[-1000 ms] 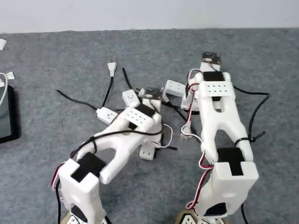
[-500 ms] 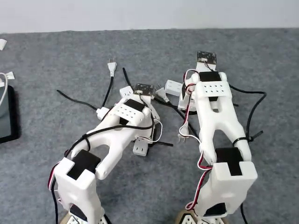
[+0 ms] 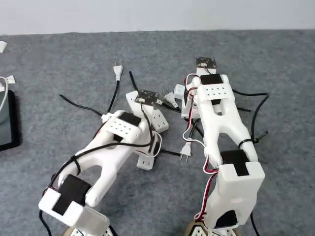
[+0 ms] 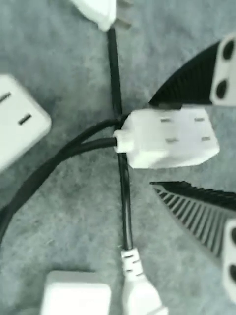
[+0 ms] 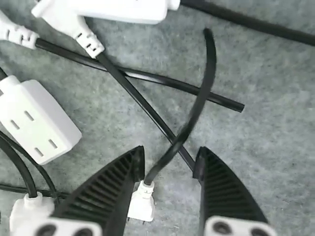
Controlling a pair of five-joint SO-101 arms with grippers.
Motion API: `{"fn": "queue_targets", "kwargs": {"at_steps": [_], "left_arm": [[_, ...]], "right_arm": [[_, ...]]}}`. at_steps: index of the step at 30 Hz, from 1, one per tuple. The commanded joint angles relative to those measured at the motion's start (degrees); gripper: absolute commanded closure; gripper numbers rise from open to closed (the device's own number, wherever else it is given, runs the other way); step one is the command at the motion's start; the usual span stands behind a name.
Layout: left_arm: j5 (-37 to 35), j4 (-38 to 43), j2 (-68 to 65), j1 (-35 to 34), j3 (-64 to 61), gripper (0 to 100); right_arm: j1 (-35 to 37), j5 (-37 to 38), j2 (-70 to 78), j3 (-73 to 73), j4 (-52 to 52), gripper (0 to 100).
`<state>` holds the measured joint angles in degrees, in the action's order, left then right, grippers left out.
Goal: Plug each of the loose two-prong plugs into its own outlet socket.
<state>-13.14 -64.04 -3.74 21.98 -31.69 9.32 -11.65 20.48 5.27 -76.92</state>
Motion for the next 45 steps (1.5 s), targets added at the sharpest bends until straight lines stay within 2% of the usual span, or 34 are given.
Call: {"fn": "queue_targets", "kwargs": {"at_steps": [1,6,11,15,18,21,28,37,45], "left_arm": [[3.16,3.34,2.55,-1.85,-0.75,75],[7.21,3.08,5.98,-2.99,-1.45,75],[9.41,5.10,10.73,-3.25,-6.46,75],[9.49,8.97,11.96,-7.91,-9.54,75],[12.48,12.66,10.81,-12.75,-11.82,75],[14.24,11.43,9.93,-15.82,-11.21,75],[14.51,11.16,9.93,-14.24,-11.21,75],[14.59,11.16,9.93,-14.42,-11.21,75],[17.76,11.69,10.90,-15.74,-10.86,75]], "right_arm": [[0.40,0.35,-1.10,3.25,-1.01,90.0],[-0.04,-5.10,-1.19,3.34,-4.53,95.9],[0.84,-5.80,-1.10,3.08,-4.26,96.9],[0.31,-6.42,-1.01,2.99,-3.74,97.0],[-0.04,-6.42,-1.01,3.08,-3.03,97.0],[-0.04,-6.33,-0.75,3.08,-2.51,97.0],[0.31,-6.51,-0.57,2.90,-2.33,97.0],[4.62,-14.77,-1.19,-6.95,3.12,96.6],[4.53,-14.86,-3.74,-8.88,4.26,96.8]]}}
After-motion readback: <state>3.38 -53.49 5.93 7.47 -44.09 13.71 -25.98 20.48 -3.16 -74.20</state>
